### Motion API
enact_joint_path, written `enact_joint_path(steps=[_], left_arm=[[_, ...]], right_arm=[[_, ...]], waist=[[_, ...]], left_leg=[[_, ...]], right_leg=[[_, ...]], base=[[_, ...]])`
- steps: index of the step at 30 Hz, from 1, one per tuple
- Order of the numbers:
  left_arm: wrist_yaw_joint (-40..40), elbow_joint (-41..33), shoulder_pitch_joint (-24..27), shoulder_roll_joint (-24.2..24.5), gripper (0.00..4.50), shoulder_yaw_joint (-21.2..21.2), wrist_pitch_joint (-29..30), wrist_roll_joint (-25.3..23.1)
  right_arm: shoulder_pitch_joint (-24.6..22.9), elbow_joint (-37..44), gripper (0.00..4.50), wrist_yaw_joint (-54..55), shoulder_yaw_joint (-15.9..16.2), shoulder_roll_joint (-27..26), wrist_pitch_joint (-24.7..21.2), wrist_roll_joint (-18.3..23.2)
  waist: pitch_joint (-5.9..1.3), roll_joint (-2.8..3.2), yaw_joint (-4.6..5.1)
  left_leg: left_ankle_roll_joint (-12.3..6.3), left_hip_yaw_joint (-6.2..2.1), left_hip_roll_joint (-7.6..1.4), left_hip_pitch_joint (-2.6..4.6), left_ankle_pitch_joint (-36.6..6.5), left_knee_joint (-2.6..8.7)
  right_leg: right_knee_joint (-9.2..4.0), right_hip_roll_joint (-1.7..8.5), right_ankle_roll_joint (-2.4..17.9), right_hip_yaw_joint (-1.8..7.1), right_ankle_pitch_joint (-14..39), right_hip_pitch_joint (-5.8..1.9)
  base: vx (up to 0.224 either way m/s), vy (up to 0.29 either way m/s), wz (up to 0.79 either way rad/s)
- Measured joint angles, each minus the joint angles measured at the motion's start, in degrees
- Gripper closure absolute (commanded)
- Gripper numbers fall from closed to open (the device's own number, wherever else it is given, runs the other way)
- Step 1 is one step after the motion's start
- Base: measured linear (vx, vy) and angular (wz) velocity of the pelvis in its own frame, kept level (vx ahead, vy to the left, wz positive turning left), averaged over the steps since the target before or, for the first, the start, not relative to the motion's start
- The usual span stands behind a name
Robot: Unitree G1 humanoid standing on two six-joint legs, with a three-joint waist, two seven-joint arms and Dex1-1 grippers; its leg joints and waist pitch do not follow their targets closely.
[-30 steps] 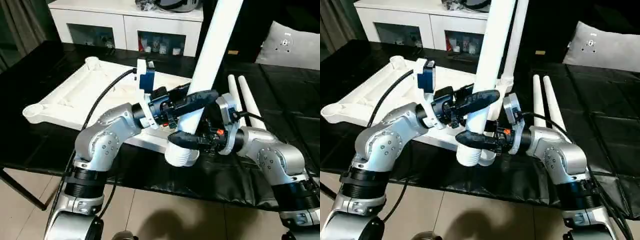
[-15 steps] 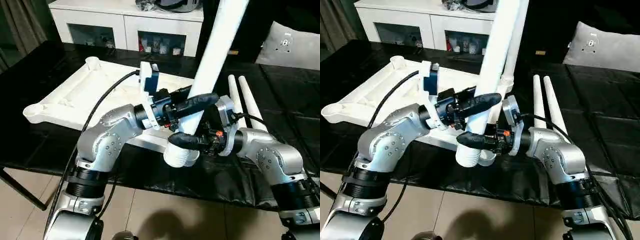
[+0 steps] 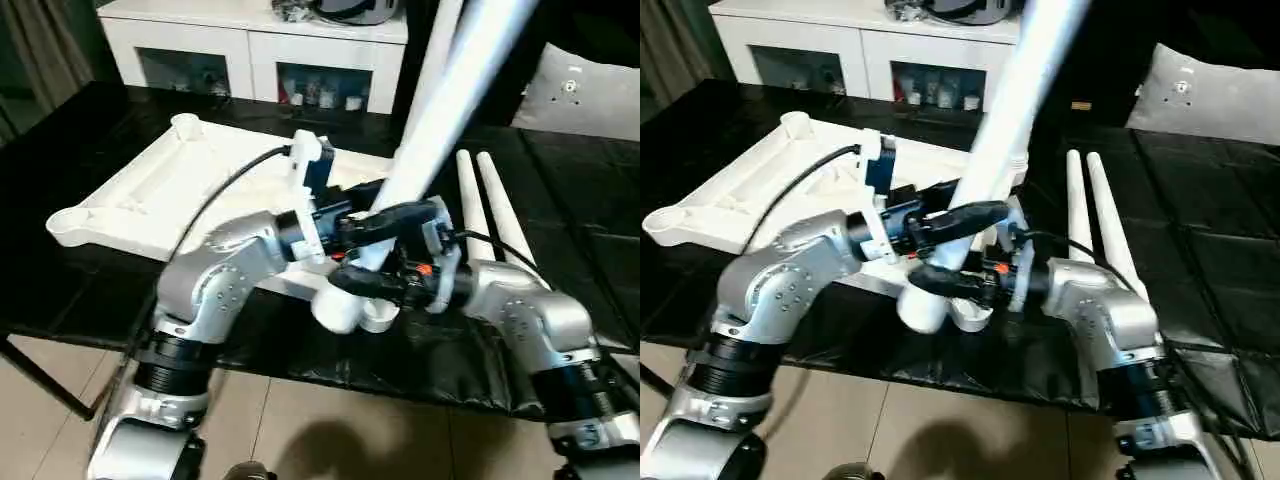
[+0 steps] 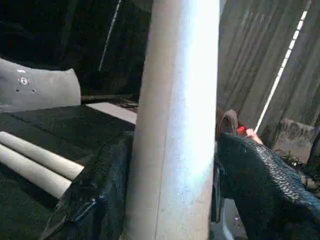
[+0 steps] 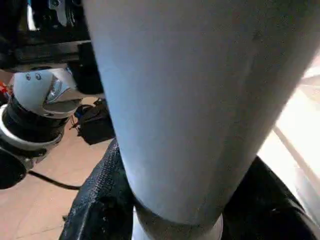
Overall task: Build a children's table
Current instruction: Pick table leg
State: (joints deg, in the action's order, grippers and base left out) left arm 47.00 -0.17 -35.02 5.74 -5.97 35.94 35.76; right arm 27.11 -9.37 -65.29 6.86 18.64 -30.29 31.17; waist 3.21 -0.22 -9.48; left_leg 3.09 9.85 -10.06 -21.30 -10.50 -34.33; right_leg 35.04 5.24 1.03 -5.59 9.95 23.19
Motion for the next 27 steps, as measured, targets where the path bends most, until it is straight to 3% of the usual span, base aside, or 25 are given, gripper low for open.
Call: enact_joint_path(steps=[4,8,12,14,18,21,27], left_arm=[[-1.1,-0.1,0.0,-0.7,0.86,0.6,0.3,0.1],[-4.2,0.5,-0.4,-4.9,0.83,3.5,0.0,1.9],[-7.1,1.6,-1.9,-7.9,0.83,7.6,-0.6,6.7],[-10.7,2.2,-2.9,-9.7,0.83,12.6,-0.5,11.3],[-13.6,2.3,-2.6,-9.2,0.83,16.7,0.2,12.9],[-13.4,2.5,-0.8,-6.1,0.83,14.8,0.6,10.2],[-10.9,7.0,1.3,7.8,0.83,1.8,-4.5,-8.5]], right_arm=[[0.0,0.2,2.62,2.6,-0.3,-0.9,-0.3,-0.3],[0.0,0.1,2.62,4.1,-0.5,-1.4,-0.6,-0.4],[-1.2,0.3,2.62,5.5,-1.7,-2.5,-0.5,0.1],[-3.5,1.1,2.62,8.1,-4.1,-4.1,-0.3,1.0],[-5.7,1.5,2.62,12.6,-6.7,-5.1,1.2,1.4],[-5.8,1.5,2.62,18.5,-9.2,-7.1,4.7,-0.3],[-7.0,1.9,2.62,27.3,-11.0,-7.3,9.3,-5.6]], waist=[[0.0,0.0,0.04],[0.0,0.0,0.0],[-0.02,0.17,-0.04],[-0.11,0.55,0.0],[-0.13,0.78,0.34],[-0.13,0.81,0.77],[-0.11,0.89,1.44]], left_leg=[[0.0,0.0,0.0,0.02,0.0,0.0],[0.0,0.0,0.0,0.0,0.0,-0.04],[0.0,-0.02,-0.01,-0.01,0.0,-0.04],[-0.03,-0.02,0.0,-0.03,0.0,-0.1],[-0.03,-0.03,-0.02,0.0,0.0,-0.09],[-0.02,-0.04,-0.02,0.02,0.0,-0.08],[0.0,-0.06,0.01,0.1,0.0,0.03]], right_leg=[[0.0,0.0,0.0,0.0,0.0,-0.02],[-0.02,0.0,0.0,0.0,0.0,-0.04],[-0.03,0.0,0.0,-0.02,0.0,-0.04],[-0.05,0.0,0.0,-0.01,0.0,-0.06],[-0.03,-0.02,0.0,-0.04,0.0,-0.06],[-0.04,-0.02,-0.3,-0.04,0.1,-0.06],[-0.09,-0.03,-0.5,0.0,0.2,-0.11]], base=[[0.0,0.0,0.0],[0.0,0.0,0.0],[0.0,0.0,0.0],[0.0,0.0,0.0],[0.0,0.0,0.0],[0.0,0.0,0.0],[0.0,0.0,0.0]])
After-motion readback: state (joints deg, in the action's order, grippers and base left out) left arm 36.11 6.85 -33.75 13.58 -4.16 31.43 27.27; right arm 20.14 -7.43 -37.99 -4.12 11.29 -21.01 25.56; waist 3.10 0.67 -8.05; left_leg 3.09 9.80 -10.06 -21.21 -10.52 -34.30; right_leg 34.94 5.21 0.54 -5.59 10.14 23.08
